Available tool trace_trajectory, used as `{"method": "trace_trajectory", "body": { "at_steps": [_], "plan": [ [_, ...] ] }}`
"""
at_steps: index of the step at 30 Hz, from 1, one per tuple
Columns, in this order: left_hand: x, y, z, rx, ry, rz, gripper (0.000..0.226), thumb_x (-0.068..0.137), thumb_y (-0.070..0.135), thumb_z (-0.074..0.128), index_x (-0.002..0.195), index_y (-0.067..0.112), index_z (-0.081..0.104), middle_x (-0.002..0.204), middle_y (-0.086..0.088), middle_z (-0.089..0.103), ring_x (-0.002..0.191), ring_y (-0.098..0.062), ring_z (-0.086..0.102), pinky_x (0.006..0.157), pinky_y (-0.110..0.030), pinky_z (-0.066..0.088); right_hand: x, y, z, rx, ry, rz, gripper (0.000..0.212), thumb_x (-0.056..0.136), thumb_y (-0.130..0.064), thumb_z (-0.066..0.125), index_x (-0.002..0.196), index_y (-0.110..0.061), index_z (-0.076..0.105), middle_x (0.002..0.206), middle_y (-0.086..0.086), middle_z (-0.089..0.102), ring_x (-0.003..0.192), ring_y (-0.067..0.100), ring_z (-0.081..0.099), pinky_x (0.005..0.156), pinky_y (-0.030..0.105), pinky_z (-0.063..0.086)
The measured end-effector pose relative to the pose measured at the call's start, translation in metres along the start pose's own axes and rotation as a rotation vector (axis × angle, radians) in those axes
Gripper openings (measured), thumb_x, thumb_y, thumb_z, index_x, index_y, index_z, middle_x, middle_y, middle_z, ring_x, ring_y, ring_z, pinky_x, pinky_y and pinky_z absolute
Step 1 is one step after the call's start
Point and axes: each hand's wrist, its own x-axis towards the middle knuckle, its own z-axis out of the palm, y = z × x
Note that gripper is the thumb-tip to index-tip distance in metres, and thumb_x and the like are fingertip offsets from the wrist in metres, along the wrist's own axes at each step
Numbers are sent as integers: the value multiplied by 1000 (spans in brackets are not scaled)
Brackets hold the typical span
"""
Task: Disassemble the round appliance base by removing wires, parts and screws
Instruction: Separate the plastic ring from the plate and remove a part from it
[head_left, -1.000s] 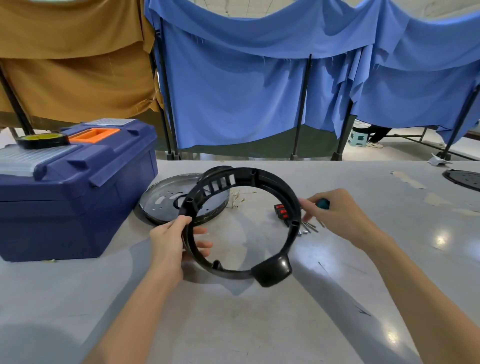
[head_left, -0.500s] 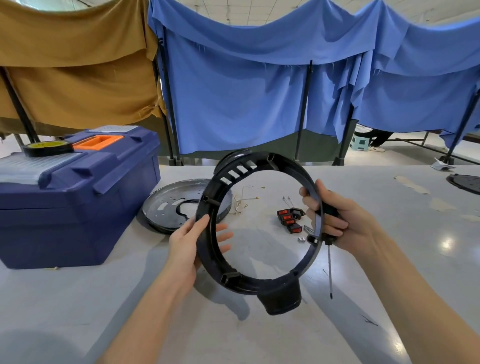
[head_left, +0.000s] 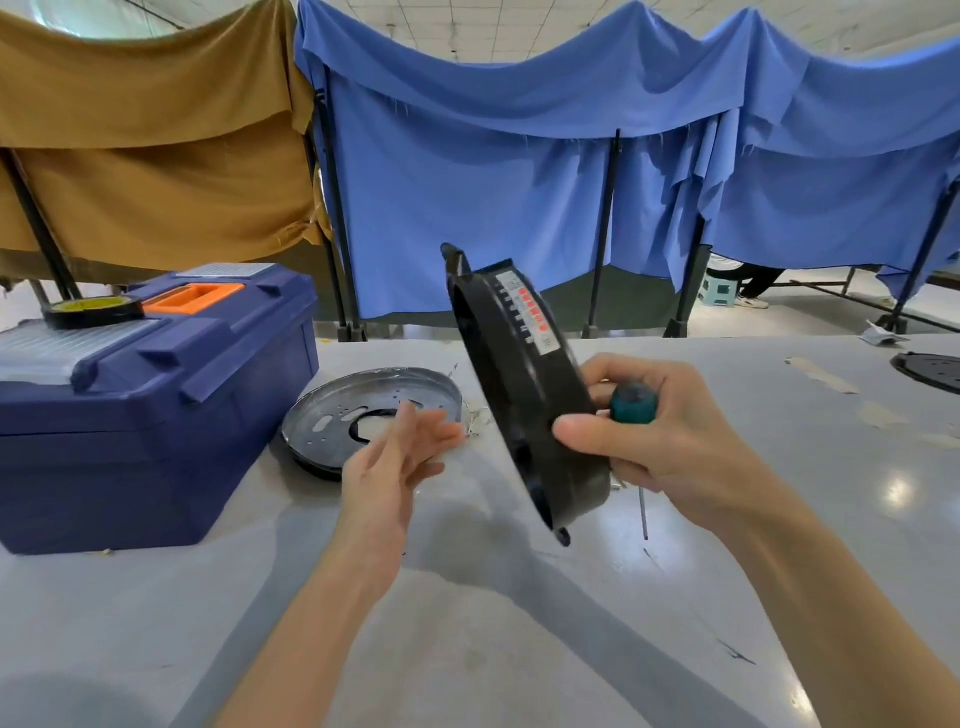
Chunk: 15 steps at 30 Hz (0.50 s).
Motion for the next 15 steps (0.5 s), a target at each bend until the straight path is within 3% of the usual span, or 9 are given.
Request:
{"method": "trace_trajectory", "body": {
  "at_steps": [3, 5, 8, 12, 15],
  "plan": [
    [-2, 4, 8, -103, -144, -26, 68, 83, 58, 46, 118, 3, 65, 115, -18, 69, 112, -32, 64, 104, -49, 41, 0, 2, 16, -359, 45, -99, 19, 74, -20, 81, 86, -12, 69, 79, 0, 71, 77, 19, 70, 67, 29, 60],
    [-3, 8, 9, -184, -267, -61, 83, 84, 65, 33, 131, 1, 55, 127, -19, 63, 123, -34, 57, 108, -46, 41, 0, 6, 25, -545, 52, -133, 18, 75, -19, 82, 82, -16, 65, 74, -8, 67, 73, 13, 65, 69, 26, 56],
    [-7, 16, 9, -300, -383, -106, 92, 81, 73, 26, 135, 3, 51, 132, -16, 61, 124, -28, 57, 99, -35, 50, -1, 14, 36, -856, 26, -161, 19, 80, -31, 77, 89, -26, 61, 72, -16, 60, 67, 11, 56, 67, 30, 49],
    [-12, 16, 13, -366, -337, -208, 74, 90, 64, 30, 128, 6, 57, 123, -15, 66, 114, -24, 65, 81, -28, 57, -1, 29, 47, -1212, -31, -164, 23, 92, -39, 60, 106, -23, 52, 76, -11, 51, 75, 23, 55, 67, 35, 44],
    [-11, 10, 15, -402, -251, -277, 58, 95, 57, 37, 106, 15, 75, 95, -9, 72, 86, -18, 72, 68, -26, 58, -2, 39, 52, -1226, -35, -235, 26, 91, -31, 62, 111, -17, 53, 72, -2, 53, 72, 33, 59, 59, 35, 38]
  ]
}}
